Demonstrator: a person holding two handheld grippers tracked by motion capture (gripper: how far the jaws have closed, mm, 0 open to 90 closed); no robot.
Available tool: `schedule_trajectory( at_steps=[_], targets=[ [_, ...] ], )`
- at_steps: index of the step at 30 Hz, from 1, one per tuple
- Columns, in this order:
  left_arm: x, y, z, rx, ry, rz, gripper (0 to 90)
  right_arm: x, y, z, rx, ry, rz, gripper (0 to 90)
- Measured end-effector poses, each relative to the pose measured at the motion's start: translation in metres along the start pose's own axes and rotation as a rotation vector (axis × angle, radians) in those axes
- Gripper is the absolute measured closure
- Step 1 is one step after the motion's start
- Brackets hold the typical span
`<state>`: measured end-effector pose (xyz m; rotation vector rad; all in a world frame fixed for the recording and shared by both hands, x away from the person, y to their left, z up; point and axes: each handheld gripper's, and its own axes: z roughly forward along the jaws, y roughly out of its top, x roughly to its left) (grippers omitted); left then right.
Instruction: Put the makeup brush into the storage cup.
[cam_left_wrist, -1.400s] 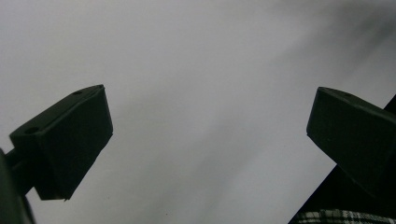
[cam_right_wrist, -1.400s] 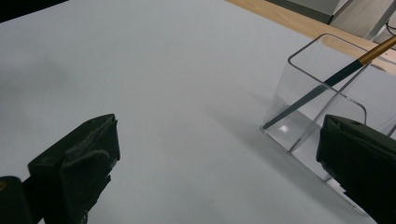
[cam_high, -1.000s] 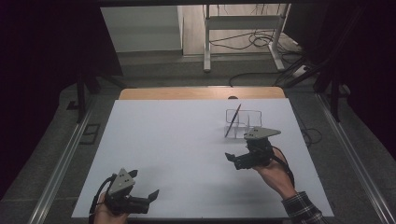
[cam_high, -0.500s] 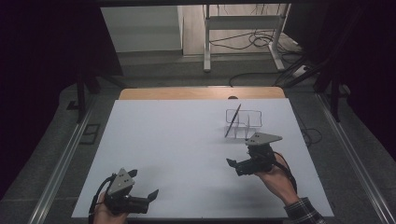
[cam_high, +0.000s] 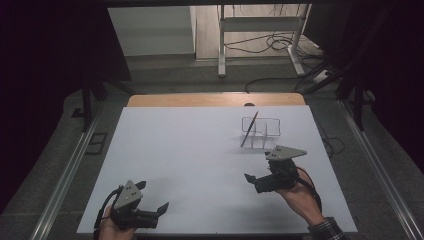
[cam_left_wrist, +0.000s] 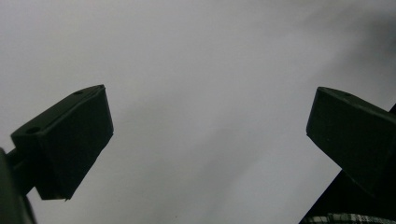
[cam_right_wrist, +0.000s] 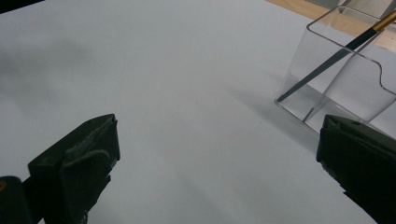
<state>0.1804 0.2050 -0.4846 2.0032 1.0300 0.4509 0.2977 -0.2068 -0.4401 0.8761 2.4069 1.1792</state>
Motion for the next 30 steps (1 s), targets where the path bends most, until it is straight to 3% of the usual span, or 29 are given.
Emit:
schedule_trajectory(
  at_steps=[30],
  targets=[
    [0.013,-0.004,-0.009,-0.022,0.008,-0.044,1.4,0.004,-0.02,-0.024,0.003,-0.03,0.017,0.0]
  ],
)
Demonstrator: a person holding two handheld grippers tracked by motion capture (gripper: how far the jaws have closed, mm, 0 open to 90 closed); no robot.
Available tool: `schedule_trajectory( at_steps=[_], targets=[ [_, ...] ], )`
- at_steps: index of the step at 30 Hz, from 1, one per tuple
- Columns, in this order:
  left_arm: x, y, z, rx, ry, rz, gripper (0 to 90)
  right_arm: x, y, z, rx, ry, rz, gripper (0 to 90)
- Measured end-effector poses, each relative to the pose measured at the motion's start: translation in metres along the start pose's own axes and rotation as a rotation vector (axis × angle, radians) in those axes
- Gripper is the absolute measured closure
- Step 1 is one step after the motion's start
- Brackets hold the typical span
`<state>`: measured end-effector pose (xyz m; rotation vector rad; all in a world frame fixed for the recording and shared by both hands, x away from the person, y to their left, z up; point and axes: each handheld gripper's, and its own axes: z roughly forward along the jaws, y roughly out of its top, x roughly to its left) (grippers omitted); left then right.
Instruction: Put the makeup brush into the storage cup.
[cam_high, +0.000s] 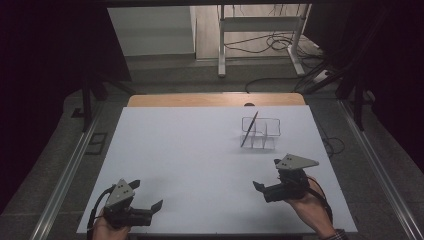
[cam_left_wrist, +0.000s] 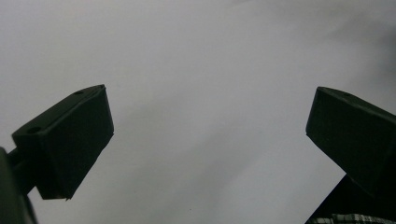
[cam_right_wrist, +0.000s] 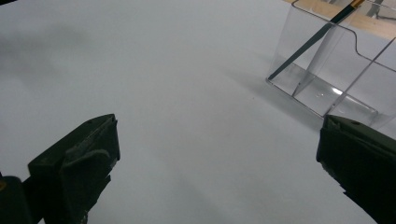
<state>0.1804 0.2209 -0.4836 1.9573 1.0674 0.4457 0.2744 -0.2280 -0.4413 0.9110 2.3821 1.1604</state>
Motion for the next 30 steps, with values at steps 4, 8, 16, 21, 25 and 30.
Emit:
schedule_trajectory(
  at_steps=[4,8,16,21,25,30],
  targets=[
    [0.001,-0.001,-0.001,-0.002,0.006,-0.001,1.4,0.0,-0.002,-0.002,0.0,-0.003,0.002,0.0],
    [0.003,-0.002,-0.002,-0.002,0.01,-0.002,1.4,-0.001,-0.006,-0.005,0.002,-0.008,0.01,0.0],
    [0.004,-0.002,-0.002,-0.005,0.015,-0.002,1.3,-0.001,-0.011,-0.01,-0.001,-0.017,0.01,0.0],
    [0.004,-0.002,-0.002,-0.009,0.012,-0.001,1.2,-0.002,-0.015,-0.015,-0.001,-0.028,0.007,0.0],
    [0.004,-0.002,-0.002,-0.008,0.013,0.002,1.2,-0.003,-0.018,-0.018,-0.004,-0.037,0.009,0.0],
    [0.004,-0.002,-0.002,-0.009,0.01,0.001,1.2,-0.004,-0.022,-0.023,-0.002,-0.046,0.017,0.0]
  ],
)
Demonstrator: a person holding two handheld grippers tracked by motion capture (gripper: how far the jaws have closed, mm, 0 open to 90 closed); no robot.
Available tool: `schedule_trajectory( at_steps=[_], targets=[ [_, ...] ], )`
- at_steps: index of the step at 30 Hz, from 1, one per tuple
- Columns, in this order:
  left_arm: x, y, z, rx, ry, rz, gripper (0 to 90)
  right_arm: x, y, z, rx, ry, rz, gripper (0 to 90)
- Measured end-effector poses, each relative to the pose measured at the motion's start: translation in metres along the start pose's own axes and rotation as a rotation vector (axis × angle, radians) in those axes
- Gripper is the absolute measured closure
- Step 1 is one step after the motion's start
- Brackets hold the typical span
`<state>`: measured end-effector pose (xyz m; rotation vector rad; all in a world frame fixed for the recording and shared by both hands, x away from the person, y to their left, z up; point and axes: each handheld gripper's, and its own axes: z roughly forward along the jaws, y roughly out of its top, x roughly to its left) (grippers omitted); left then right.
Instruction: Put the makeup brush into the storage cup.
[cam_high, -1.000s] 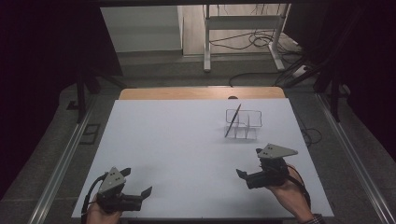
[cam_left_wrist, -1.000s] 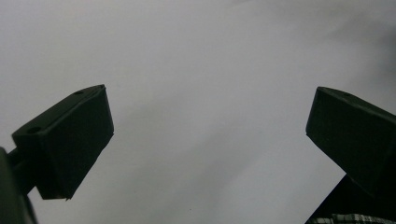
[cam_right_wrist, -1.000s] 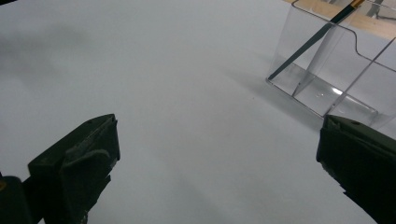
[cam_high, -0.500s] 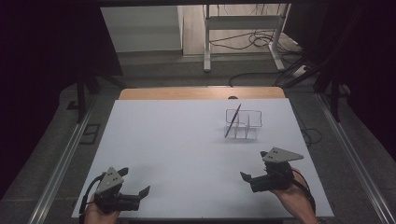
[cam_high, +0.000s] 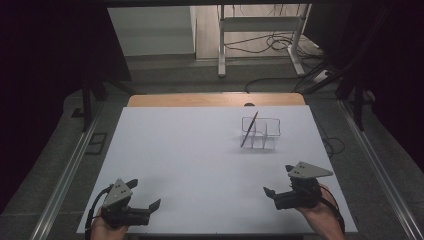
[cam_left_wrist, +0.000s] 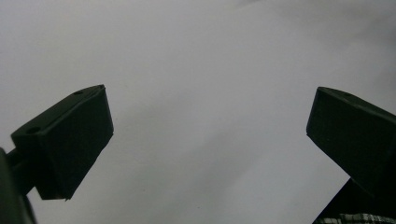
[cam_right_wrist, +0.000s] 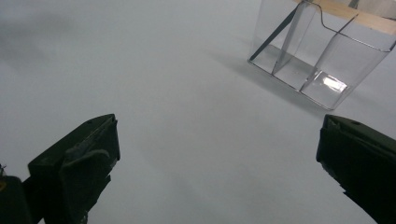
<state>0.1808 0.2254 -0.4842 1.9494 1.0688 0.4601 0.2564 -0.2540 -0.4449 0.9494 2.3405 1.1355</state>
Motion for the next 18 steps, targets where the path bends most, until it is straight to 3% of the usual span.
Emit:
schedule_trajectory(
  at_steps=[18],
  targets=[
    [0.0,0.0,0.001,-0.001,-0.005,-0.002,1.2,-0.003,-0.014,-0.012,0.002,-0.039,-0.005,0.0]
  ],
)
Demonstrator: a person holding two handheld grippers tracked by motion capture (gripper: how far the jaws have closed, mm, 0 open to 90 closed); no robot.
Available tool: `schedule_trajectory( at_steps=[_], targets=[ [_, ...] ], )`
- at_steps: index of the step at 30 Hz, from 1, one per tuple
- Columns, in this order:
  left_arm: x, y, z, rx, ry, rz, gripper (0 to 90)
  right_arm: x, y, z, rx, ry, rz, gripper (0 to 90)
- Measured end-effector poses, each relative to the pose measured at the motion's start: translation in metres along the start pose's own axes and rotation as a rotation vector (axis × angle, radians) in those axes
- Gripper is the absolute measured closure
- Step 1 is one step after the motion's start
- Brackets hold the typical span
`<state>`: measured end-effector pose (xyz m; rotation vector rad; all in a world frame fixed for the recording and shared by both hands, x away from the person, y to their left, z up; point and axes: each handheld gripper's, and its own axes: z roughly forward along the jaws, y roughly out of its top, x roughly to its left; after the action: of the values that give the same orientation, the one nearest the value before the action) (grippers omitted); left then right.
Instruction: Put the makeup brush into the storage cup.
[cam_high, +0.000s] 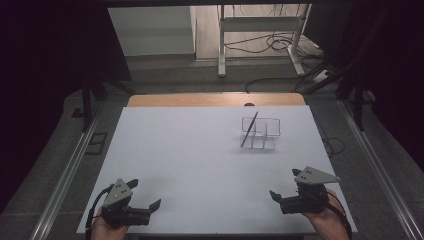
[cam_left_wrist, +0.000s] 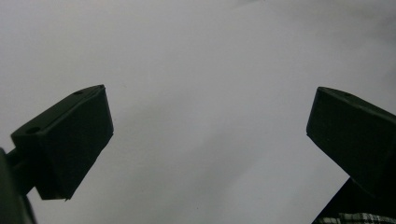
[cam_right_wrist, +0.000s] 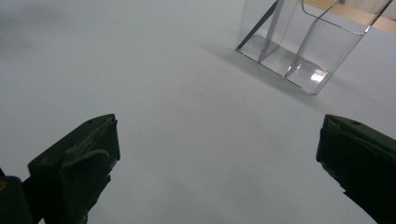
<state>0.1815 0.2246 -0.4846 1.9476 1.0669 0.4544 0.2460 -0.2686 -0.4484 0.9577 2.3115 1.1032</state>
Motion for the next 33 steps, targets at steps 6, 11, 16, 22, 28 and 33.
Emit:
schedule_trajectory(
  at_steps=[6,11,16,22,28,33],
  targets=[
    [0.0,0.0,0.0,0.002,0.0,0.001,1.2,-0.003,-0.005,-0.005,-0.004,-0.009,0.012,0.0],
    [0.0,0.0,0.001,0.002,0.0,0.002,1.2,-0.005,-0.01,-0.009,-0.007,-0.019,0.021,0.0],
    [0.0,0.0,0.001,0.004,-0.002,0.002,1.2,-0.009,-0.015,-0.014,-0.011,-0.035,0.028,0.0],
    [0.0,0.0,0.001,0.004,-0.002,0.003,1.2,-0.011,-0.02,-0.017,-0.009,-0.051,0.029,0.0],
    [0.0,0.0,0.001,0.006,0.0,0.004,1.2,-0.015,-0.028,-0.021,-0.006,-0.064,0.039,0.0],
    [0.0,0.0,0.001,0.005,-0.001,0.006,1.2,-0.018,-0.034,-0.023,0.004,-0.066,0.053,0.0]
  ],
)
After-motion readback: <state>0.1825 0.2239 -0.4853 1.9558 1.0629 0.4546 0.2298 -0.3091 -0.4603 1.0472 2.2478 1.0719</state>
